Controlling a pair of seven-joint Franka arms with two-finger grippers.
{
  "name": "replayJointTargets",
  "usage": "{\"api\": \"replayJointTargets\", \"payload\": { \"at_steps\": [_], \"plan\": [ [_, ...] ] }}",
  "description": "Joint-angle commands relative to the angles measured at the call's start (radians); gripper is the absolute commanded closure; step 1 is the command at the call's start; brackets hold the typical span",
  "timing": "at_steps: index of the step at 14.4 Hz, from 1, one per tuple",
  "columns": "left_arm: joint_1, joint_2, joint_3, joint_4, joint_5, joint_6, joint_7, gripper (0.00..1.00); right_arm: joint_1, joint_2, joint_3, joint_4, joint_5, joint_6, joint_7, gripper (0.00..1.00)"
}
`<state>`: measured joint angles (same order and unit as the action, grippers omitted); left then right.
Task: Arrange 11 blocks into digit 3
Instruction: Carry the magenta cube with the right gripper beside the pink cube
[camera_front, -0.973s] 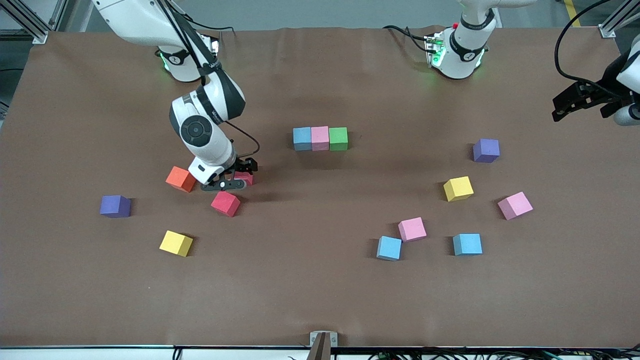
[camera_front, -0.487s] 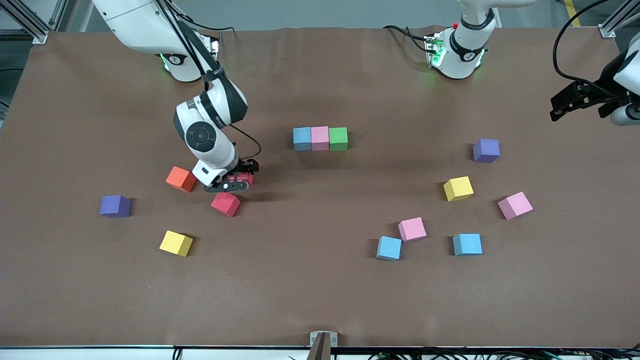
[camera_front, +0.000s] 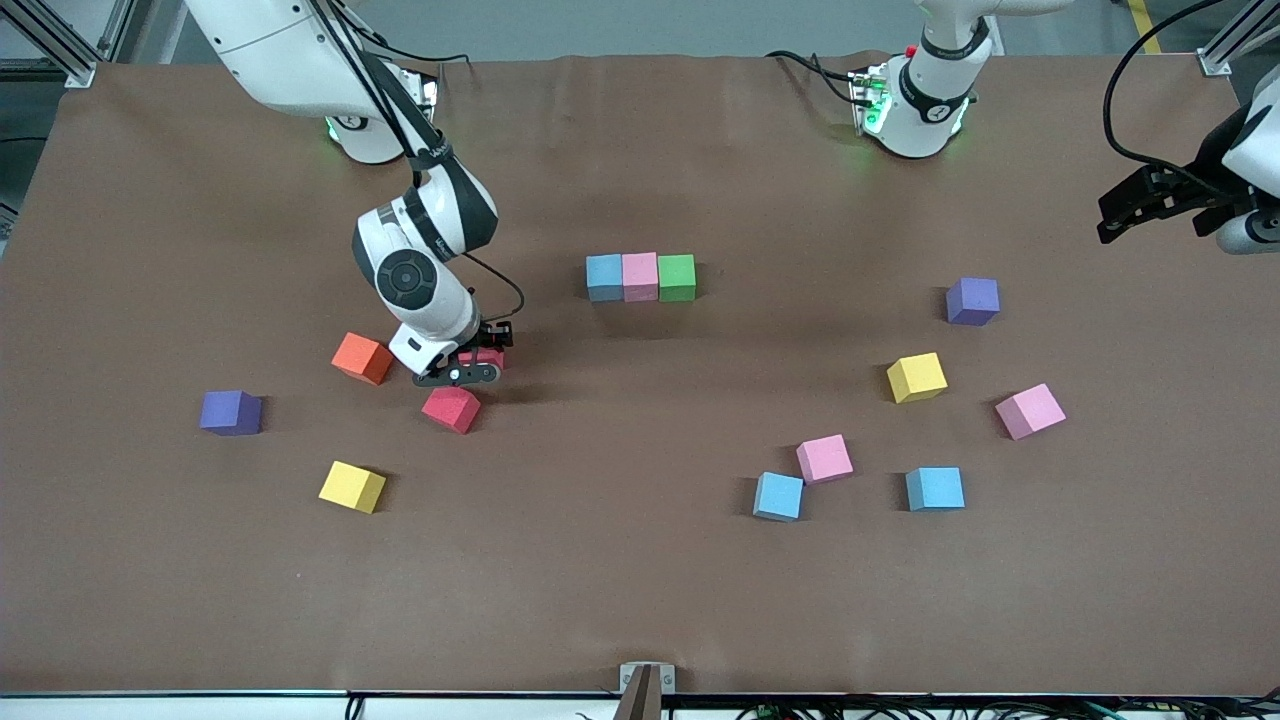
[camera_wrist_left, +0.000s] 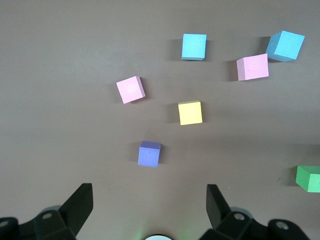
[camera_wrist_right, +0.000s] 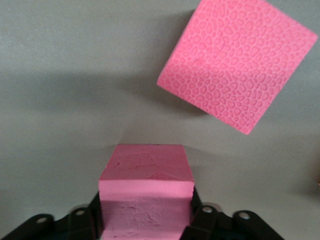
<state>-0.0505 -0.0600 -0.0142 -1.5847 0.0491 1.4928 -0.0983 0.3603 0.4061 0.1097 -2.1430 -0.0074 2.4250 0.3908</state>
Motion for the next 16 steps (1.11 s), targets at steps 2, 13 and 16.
{"api": "replayJointTargets", "payload": {
  "at_steps": [2, 13, 16],
  "plan": [
    [0.001, -0.009, -0.001, -0.003, -0.015, 0.006, -0.001, 0.0, -0.003, -0.009, 0.007, 0.023, 0.021, -0.01, 0.038, 0.53],
    [-0.005, -0.006, -0.003, -0.001, -0.015, 0.004, 0.0, 0.0, 0.19, 0.178, -0.031, 0.385, 0.106, -0.127, 0.079, 0.52],
    [0.0, -0.006, -0.003, -0.003, -0.015, 0.004, 0.0, 0.0, 0.242, 0.235, -0.047, 0.472, 0.118, -0.219, 0.103, 0.53]
  ]
}}
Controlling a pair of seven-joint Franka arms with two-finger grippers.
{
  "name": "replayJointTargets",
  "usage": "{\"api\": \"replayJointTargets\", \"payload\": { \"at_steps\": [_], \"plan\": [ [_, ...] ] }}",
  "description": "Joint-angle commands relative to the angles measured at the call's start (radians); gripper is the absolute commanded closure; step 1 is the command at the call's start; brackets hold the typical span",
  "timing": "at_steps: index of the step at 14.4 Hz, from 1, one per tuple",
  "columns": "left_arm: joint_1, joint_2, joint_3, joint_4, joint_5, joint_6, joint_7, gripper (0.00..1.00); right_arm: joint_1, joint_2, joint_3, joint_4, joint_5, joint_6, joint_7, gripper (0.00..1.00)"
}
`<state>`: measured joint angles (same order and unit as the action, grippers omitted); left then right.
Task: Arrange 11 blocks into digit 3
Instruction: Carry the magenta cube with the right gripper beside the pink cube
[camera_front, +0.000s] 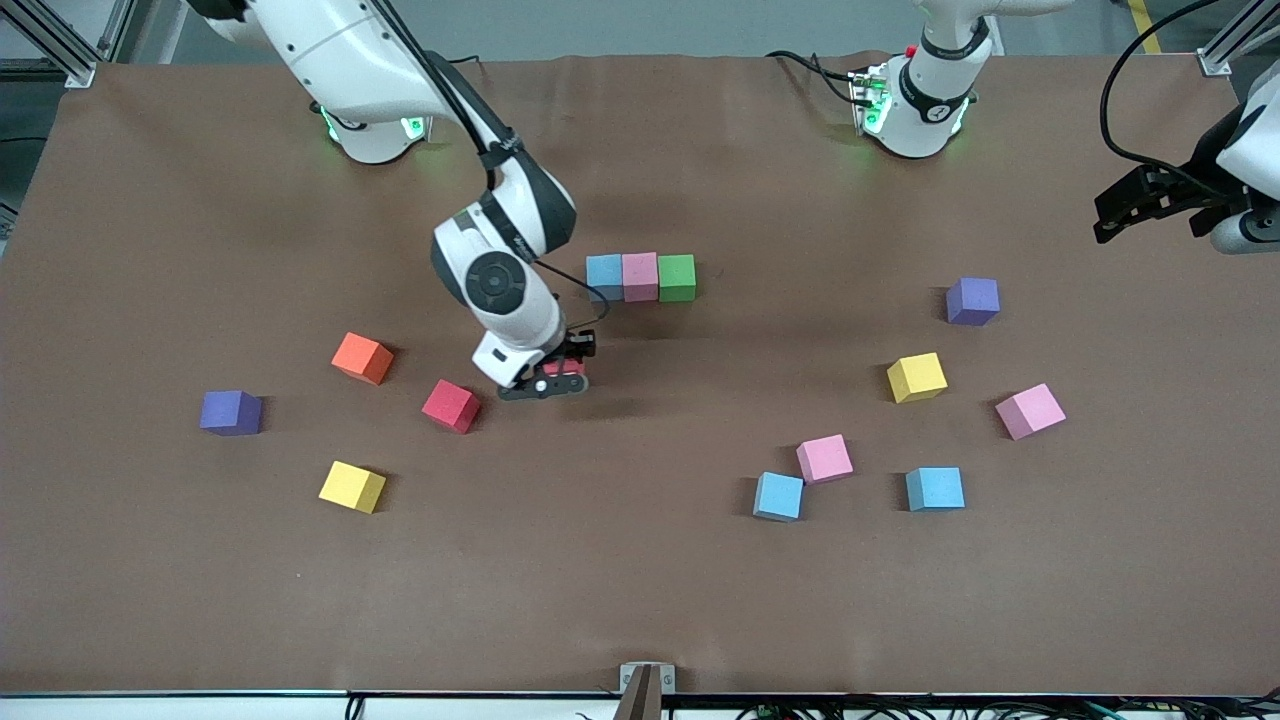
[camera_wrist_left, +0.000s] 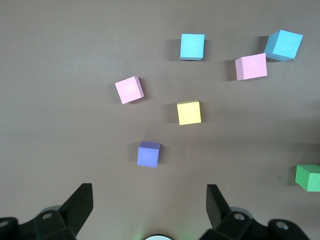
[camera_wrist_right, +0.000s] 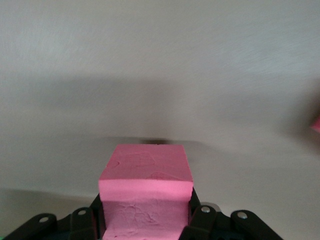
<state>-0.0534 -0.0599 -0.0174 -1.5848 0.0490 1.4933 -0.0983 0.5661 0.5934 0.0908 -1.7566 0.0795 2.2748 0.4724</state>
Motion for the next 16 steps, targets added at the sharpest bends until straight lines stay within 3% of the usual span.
{"api": "replayJointTargets", "payload": {
  "at_steps": [1, 16],
  "plan": [
    [0.003, -0.006, 0.001, -0.001, -0.015, 0.004, 0.0, 0.0, 0.052, 0.049, -0.034, 0.094, 0.042, -0.083, 0.046, 0.53],
    [0.007, -0.005, 0.005, 0.003, -0.011, 0.016, 0.003, 0.0, 0.14, 0.042, -0.039, 0.017, 0.054, -0.086, 0.12, 0.52]
  ]
}}
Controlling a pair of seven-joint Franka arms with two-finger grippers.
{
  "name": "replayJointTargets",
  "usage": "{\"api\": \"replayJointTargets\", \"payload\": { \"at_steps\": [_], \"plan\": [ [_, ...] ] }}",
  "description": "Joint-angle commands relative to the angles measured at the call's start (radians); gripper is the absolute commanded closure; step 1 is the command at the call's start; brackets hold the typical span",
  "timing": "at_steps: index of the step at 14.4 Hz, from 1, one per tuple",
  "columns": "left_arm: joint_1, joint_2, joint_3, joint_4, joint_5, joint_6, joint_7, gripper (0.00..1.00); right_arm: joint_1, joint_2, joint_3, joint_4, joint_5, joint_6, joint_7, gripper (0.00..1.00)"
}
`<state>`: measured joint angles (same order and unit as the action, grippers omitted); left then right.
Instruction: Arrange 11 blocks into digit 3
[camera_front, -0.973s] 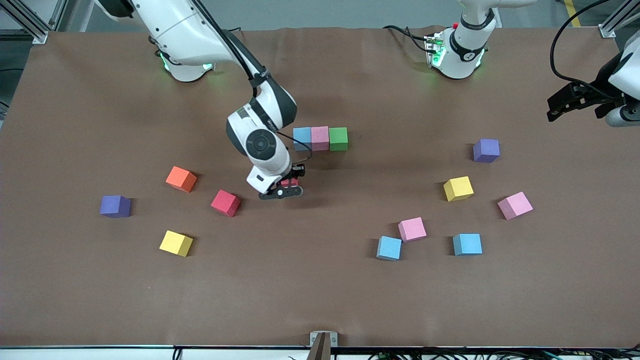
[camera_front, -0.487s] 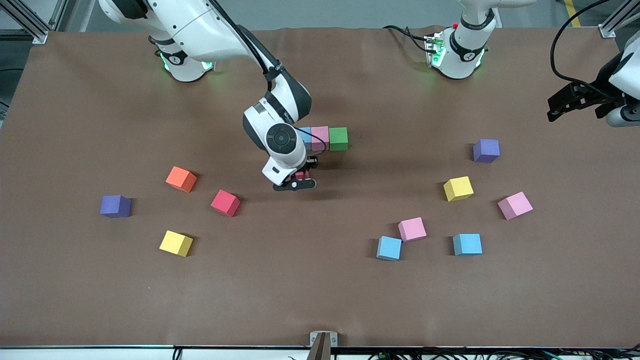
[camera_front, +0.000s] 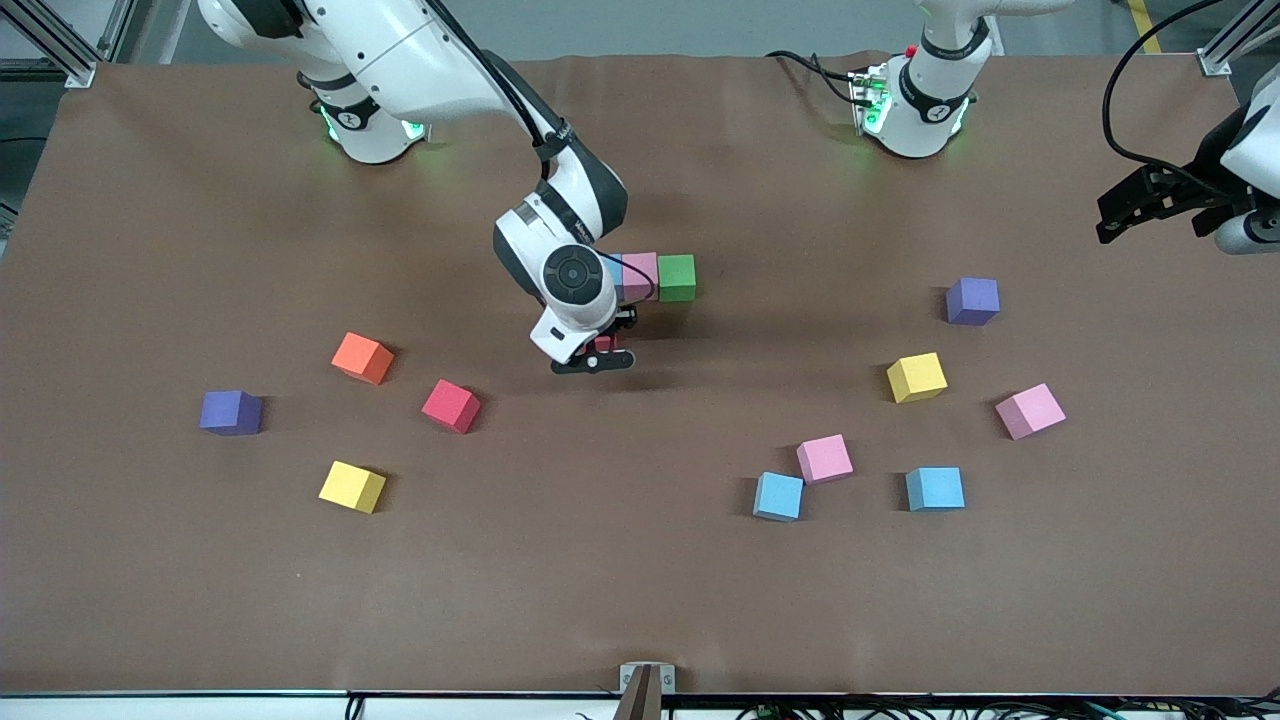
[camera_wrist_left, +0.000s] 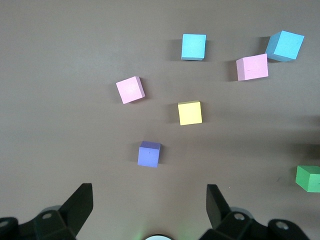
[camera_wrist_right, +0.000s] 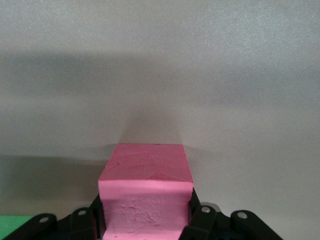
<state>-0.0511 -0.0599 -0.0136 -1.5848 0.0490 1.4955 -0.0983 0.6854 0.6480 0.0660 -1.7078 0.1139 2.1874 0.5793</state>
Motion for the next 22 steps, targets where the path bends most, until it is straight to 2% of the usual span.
{"api": "replayJointTargets", "payload": {
  "at_steps": [1, 22],
  "plan": [
    [0.005, -0.005, 0.001, 0.002, -0.011, 0.014, 0.003, 0.0, 0.022, -0.014, -0.014, -0.033, 0.02, 0.002, 0.019, 0.52],
    [-0.003, 0.018, 0.0, 0.008, -0.015, 0.045, 0.003, 0.0, 0.048, -0.036, -0.014, -0.079, 0.02, -0.012, 0.037, 0.49]
  ]
}}
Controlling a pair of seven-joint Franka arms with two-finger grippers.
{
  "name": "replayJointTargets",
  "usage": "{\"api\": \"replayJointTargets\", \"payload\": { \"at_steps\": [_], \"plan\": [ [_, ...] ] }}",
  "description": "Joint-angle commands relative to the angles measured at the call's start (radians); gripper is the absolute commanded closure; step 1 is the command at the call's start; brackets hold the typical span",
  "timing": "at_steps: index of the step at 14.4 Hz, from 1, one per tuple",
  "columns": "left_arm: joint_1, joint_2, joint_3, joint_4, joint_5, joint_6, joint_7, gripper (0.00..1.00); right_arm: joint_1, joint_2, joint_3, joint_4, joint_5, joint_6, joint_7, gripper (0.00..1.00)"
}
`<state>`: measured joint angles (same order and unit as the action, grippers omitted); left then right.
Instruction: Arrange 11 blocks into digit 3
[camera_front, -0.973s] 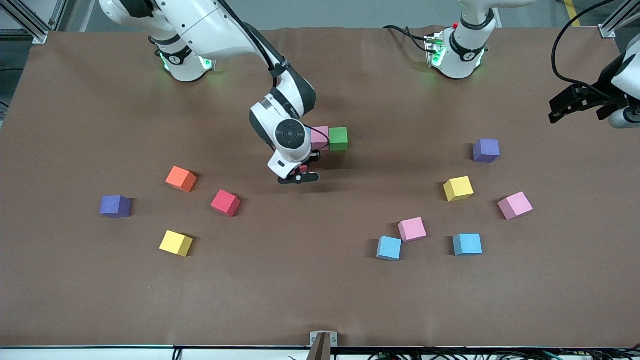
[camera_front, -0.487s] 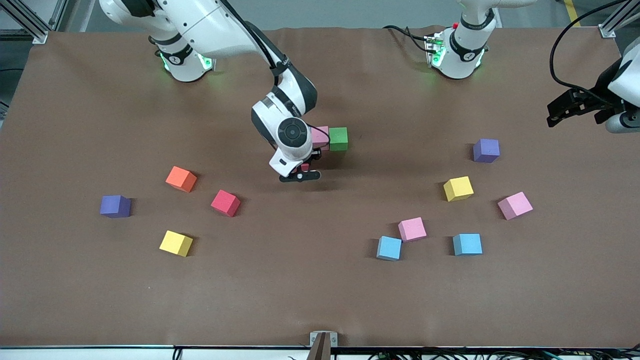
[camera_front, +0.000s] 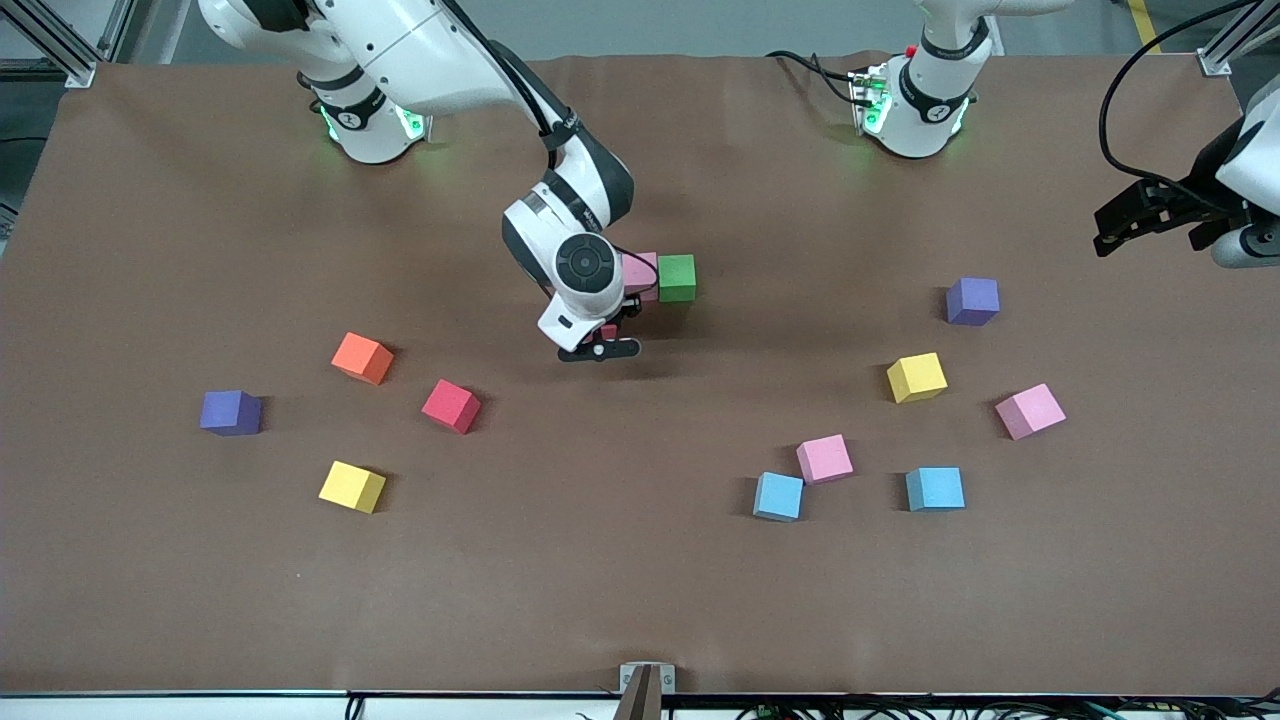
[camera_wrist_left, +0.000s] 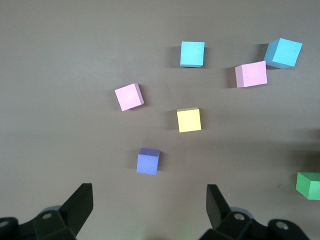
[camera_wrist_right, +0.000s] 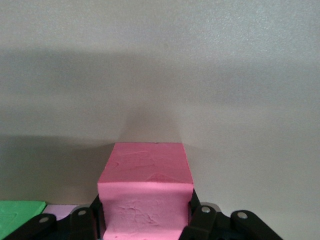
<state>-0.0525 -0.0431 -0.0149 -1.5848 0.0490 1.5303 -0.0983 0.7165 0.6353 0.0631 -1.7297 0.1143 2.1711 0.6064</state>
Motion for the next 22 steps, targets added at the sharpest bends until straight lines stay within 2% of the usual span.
{"api": "replayJointTargets", "payload": {
  "at_steps": [1, 7, 11, 17, 22],
  "plan": [
    [-0.003, 0.0, 0.0, 0.008, -0.012, 0.01, 0.005, 0.0, 0.017, -0.022, -0.011, -0.057, 0.019, 0.004, 0.01, 0.49],
    [-0.001, 0.015, 0.0, 0.008, -0.017, 0.014, 0.002, 0.0, 0.017, -0.019, -0.011, -0.056, 0.019, 0.009, 0.01, 0.48],
    [-0.016, 0.078, -0.007, 0.006, -0.017, 0.069, 0.002, 0.0, 0.015, -0.017, -0.009, -0.056, 0.019, 0.009, 0.013, 0.48],
    [-0.064, 0.273, -0.036, 0.011, 0.003, 0.266, 0.002, 0.0, 0.02, -0.017, -0.009, -0.056, 0.019, 0.009, 0.013, 0.48],
    [-0.104, 0.442, -0.034, 0.115, 0.0, 0.338, 0.002, 0.0, 0.024, -0.016, -0.011, -0.056, 0.019, 0.012, 0.013, 0.48]
  ]
}}
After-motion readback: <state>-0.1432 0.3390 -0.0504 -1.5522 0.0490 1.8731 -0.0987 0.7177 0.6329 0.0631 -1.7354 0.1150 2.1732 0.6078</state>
